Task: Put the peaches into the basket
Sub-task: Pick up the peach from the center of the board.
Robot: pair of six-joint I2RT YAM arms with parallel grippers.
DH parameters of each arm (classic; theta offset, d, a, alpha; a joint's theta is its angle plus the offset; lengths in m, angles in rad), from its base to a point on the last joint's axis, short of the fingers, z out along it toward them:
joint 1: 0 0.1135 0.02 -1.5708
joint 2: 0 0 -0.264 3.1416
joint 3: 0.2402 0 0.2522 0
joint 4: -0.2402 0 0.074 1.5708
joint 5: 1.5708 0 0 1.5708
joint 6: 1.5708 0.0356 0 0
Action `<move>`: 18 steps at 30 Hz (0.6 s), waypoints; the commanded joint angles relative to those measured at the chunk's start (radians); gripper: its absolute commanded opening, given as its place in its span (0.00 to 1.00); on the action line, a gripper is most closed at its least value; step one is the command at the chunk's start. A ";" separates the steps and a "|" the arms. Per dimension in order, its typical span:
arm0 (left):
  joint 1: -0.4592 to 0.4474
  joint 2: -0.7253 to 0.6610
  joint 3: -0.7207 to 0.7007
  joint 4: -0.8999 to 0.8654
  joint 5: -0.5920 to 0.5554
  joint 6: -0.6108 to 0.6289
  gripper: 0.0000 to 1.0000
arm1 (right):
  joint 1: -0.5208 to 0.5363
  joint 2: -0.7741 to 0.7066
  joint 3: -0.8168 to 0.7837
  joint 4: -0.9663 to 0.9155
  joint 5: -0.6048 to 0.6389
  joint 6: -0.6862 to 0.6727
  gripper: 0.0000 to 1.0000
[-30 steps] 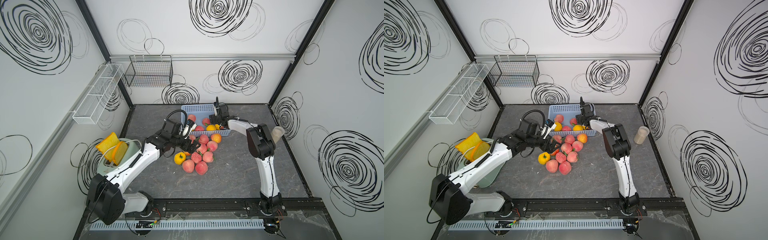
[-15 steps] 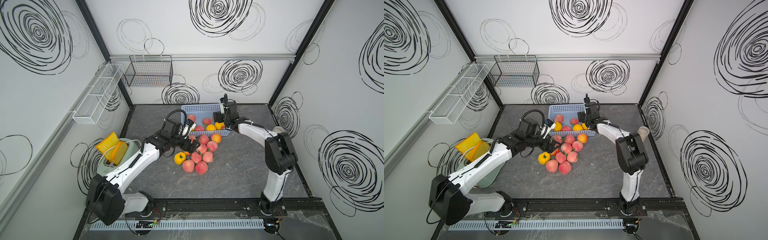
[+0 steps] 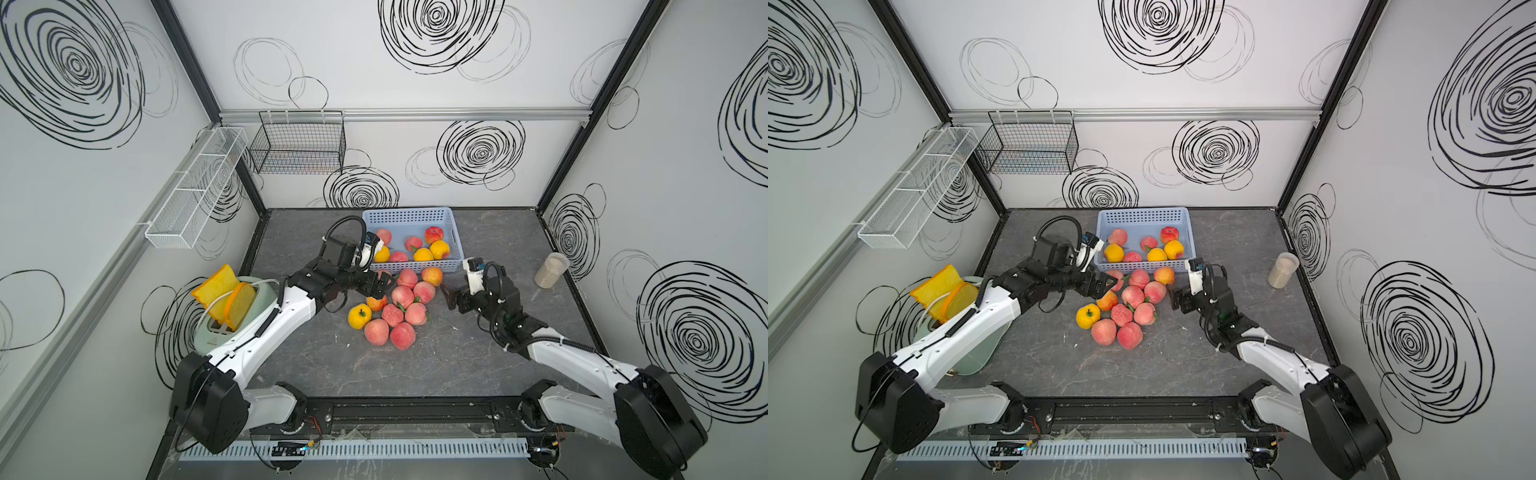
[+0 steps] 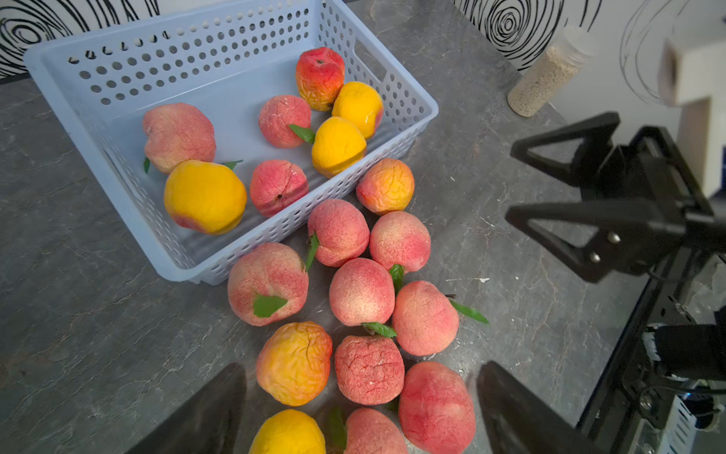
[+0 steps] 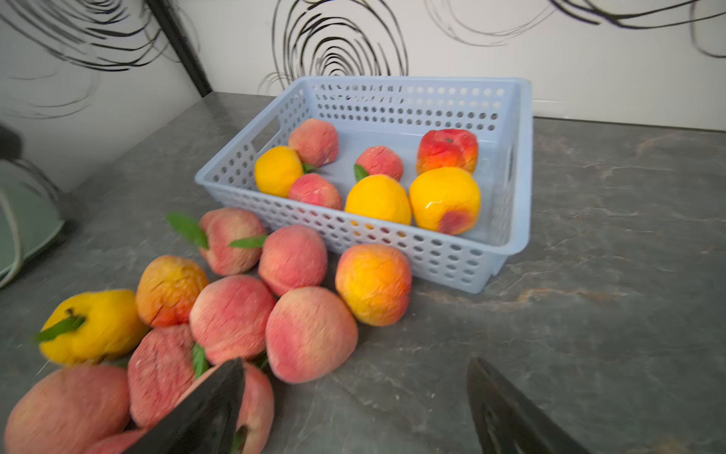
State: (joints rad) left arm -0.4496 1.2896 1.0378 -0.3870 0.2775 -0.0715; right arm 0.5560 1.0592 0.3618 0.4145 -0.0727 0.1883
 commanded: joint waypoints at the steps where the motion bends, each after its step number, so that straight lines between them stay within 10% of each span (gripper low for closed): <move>1: 0.012 0.003 -0.030 0.030 -0.107 -0.078 0.95 | 0.054 -0.093 -0.094 0.149 -0.114 -0.016 0.90; 18: -0.021 -0.012 -0.234 -0.033 -0.275 -0.388 0.93 | 0.289 -0.101 -0.139 0.208 -0.195 -0.225 0.89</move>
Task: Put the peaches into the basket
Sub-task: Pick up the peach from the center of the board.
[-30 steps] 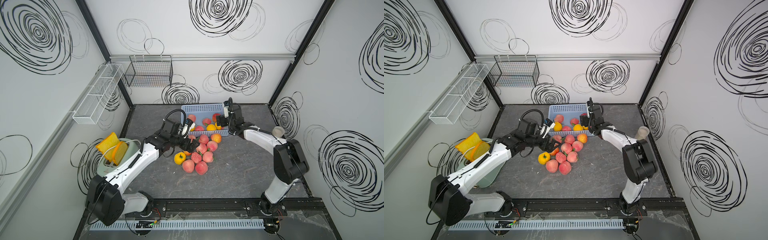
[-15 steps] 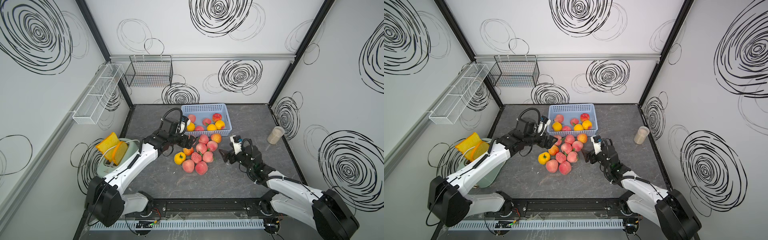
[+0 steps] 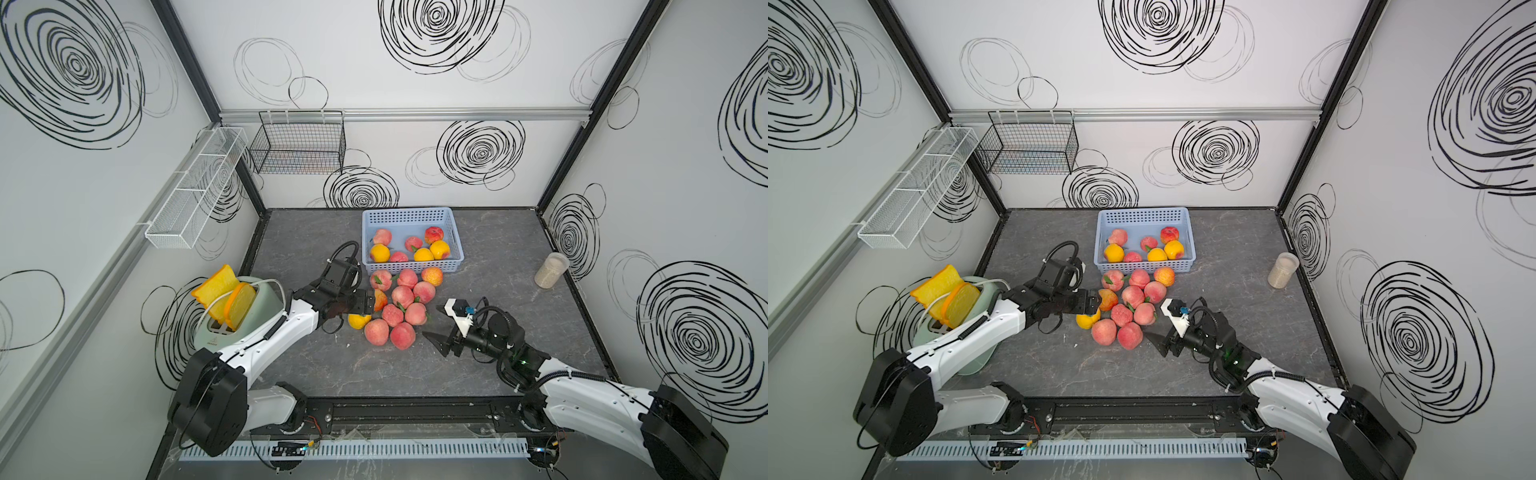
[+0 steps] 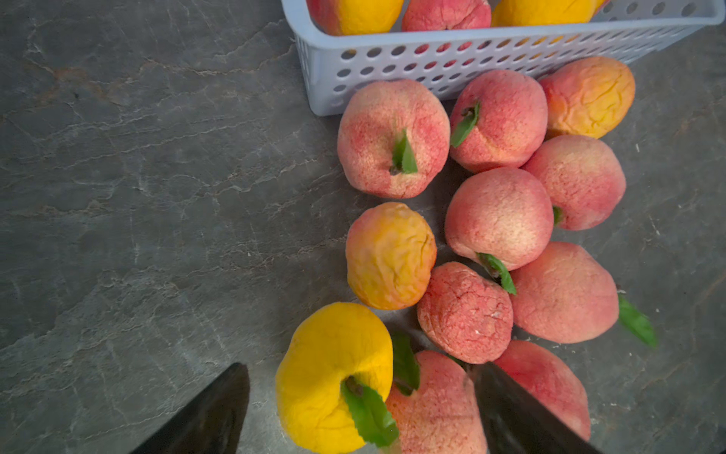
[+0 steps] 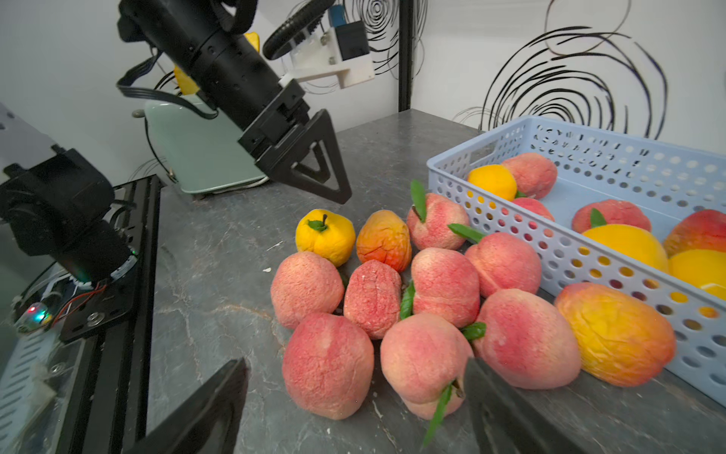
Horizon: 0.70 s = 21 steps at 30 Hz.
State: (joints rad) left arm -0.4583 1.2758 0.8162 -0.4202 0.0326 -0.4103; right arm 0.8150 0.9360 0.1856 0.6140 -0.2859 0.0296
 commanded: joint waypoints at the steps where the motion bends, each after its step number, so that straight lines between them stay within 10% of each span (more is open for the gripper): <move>1: -0.018 0.006 -0.015 0.000 -0.034 -0.051 0.93 | 0.039 0.032 0.043 0.002 0.034 -0.072 0.89; 21: -0.040 0.102 -0.085 0.060 -0.053 -0.059 0.82 | 0.098 0.076 0.065 -0.013 0.091 -0.107 0.89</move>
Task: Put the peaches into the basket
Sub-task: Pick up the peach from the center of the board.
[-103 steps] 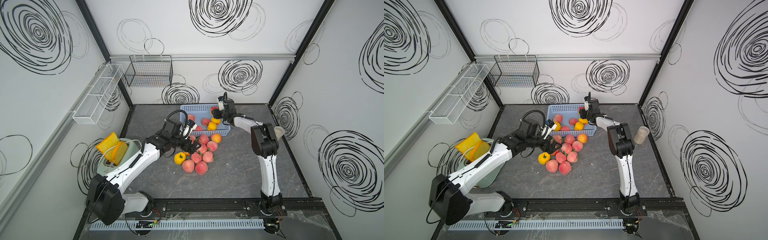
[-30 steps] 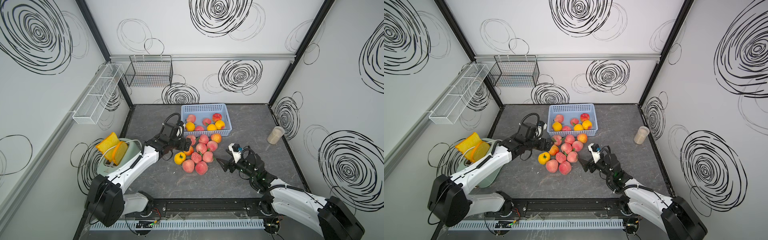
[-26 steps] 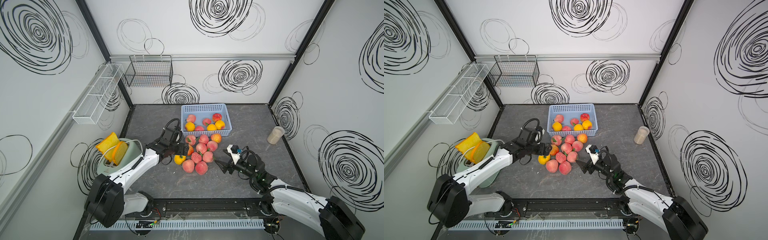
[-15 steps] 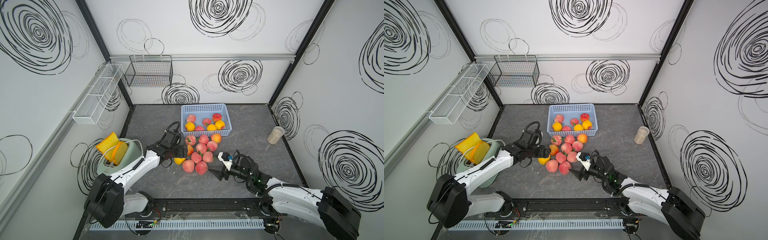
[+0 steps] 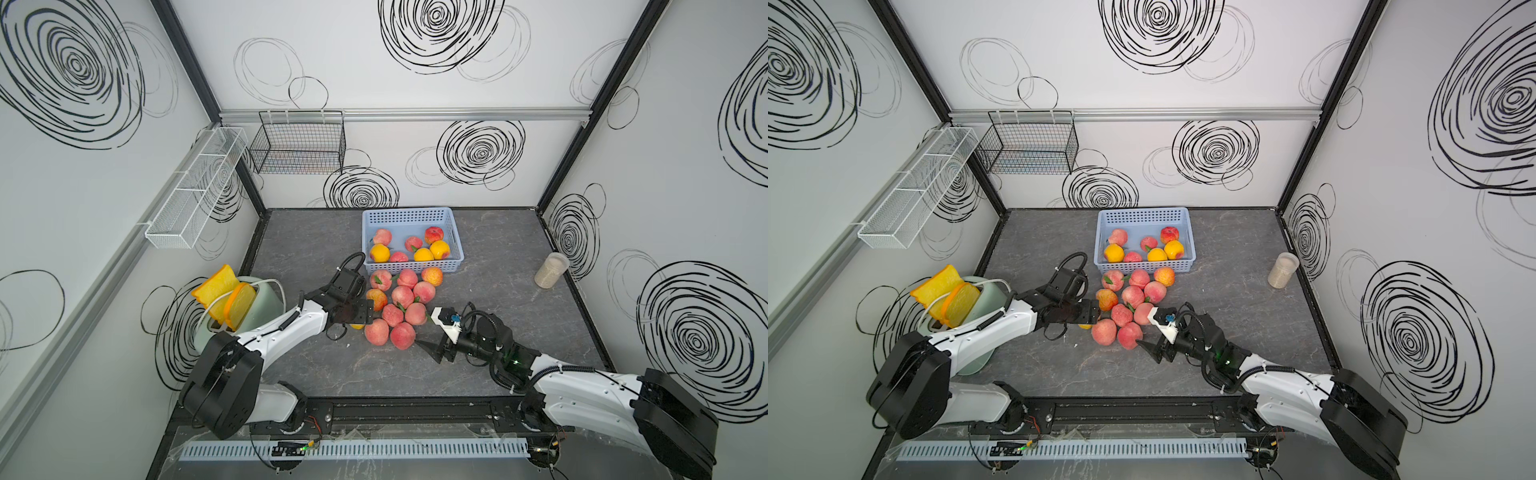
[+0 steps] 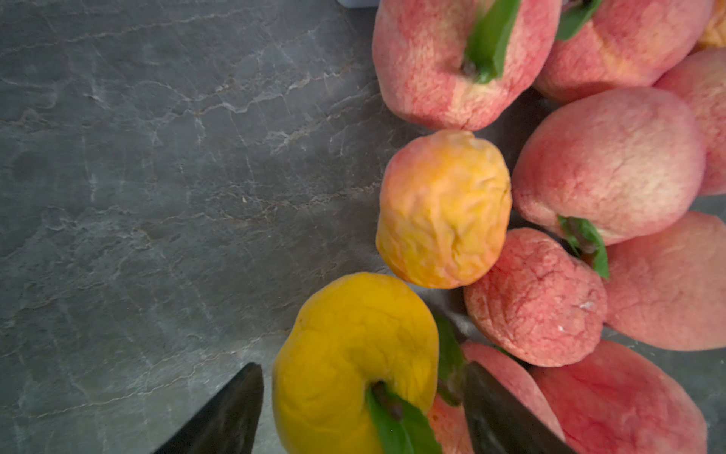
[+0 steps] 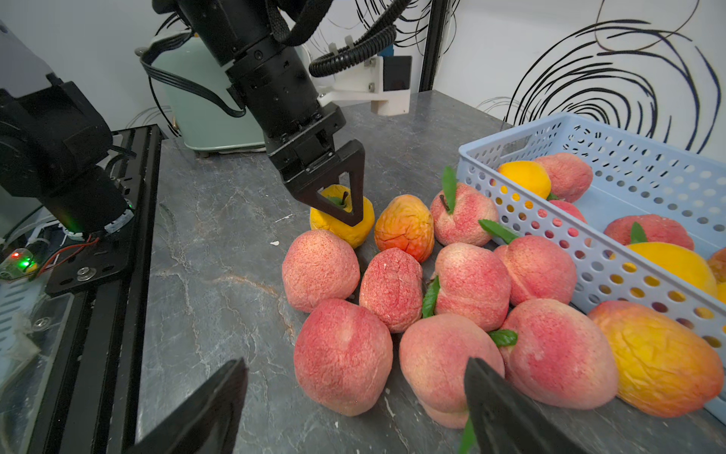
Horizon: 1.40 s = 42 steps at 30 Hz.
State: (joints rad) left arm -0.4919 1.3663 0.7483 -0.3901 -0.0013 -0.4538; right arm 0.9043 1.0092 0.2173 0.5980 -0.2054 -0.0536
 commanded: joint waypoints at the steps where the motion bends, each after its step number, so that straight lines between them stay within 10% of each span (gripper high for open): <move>1: -0.006 0.011 -0.020 0.036 -0.022 -0.016 0.81 | 0.009 0.002 0.033 0.001 0.012 -0.024 0.89; 26: -0.010 -0.119 0.006 -0.005 -0.093 -0.027 0.62 | 0.025 -0.015 0.022 0.021 0.065 -0.023 0.89; 42: -0.010 0.171 0.505 0.181 -0.054 0.136 0.62 | 0.031 -0.105 -0.028 0.085 0.203 0.009 0.88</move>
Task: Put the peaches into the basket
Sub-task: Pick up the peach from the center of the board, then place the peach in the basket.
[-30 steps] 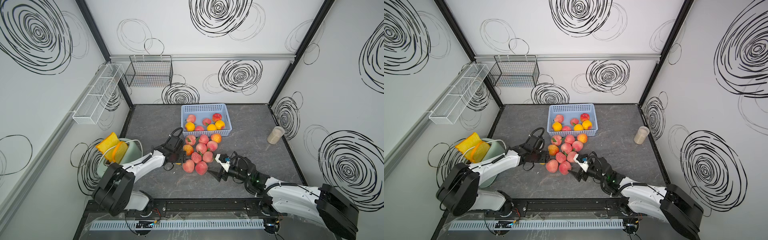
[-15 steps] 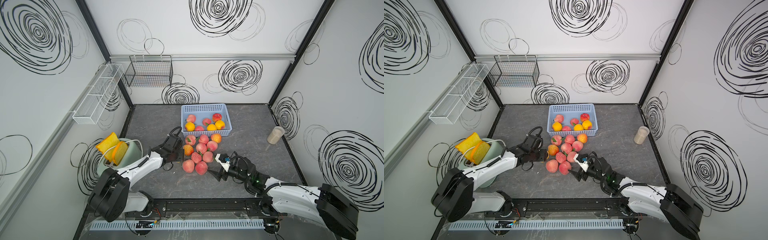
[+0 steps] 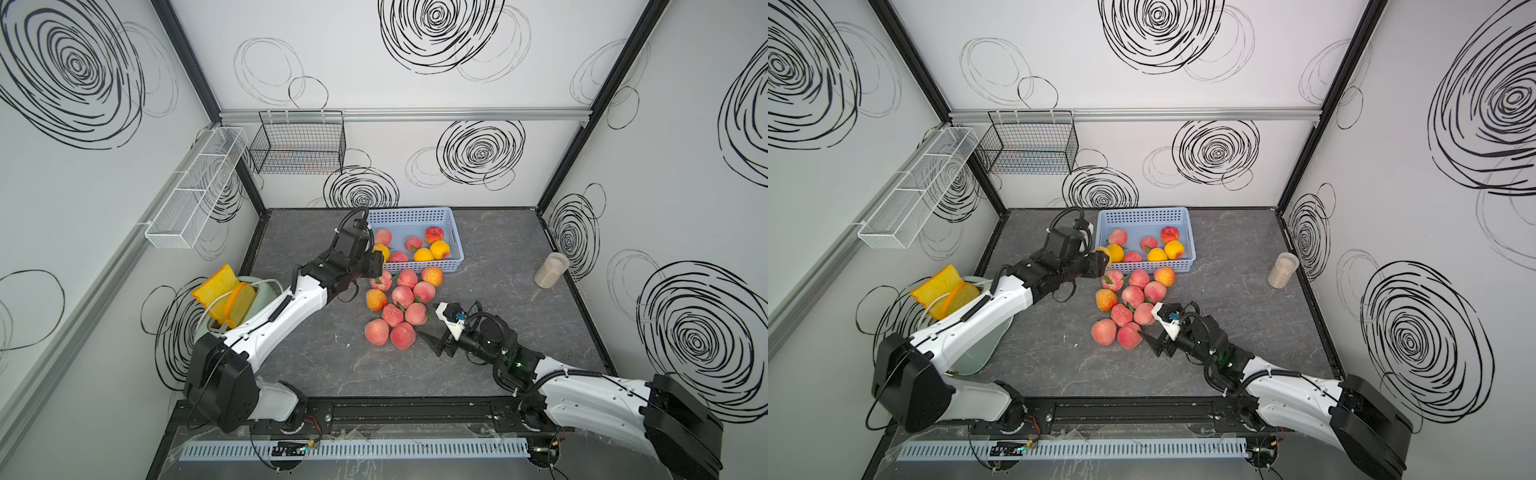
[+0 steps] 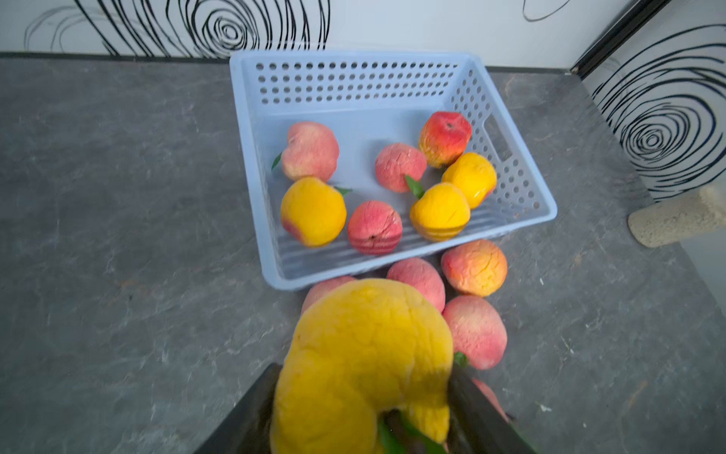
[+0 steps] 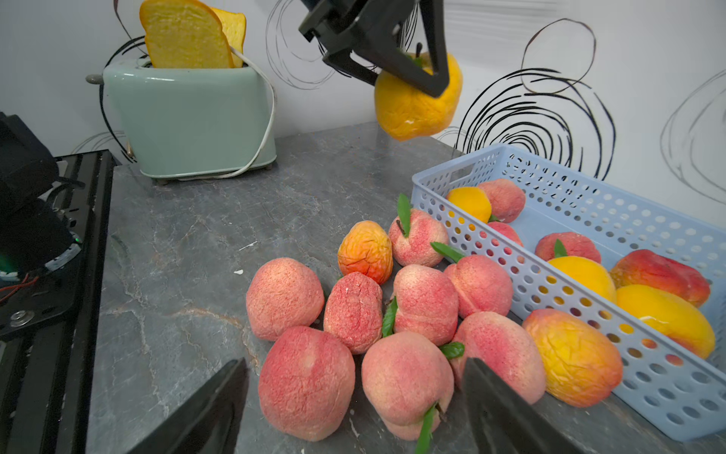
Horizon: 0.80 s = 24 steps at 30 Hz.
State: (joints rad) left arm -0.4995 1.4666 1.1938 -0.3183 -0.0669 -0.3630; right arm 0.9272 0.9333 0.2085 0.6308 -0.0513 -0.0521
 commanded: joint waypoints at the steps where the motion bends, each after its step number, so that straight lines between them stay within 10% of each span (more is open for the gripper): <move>1: -0.002 0.109 0.089 0.136 0.009 0.054 0.62 | 0.009 -0.039 -0.025 0.056 0.055 0.009 0.88; 24: 0.030 0.715 0.526 0.264 0.019 0.251 0.59 | 0.009 -0.078 -0.063 0.102 0.118 0.030 0.89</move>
State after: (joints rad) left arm -0.4877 2.1521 1.6775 -0.0803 -0.0460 -0.1455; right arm 0.9276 0.8543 0.1509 0.6903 0.0578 -0.0296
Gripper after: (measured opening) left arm 0.612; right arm 0.892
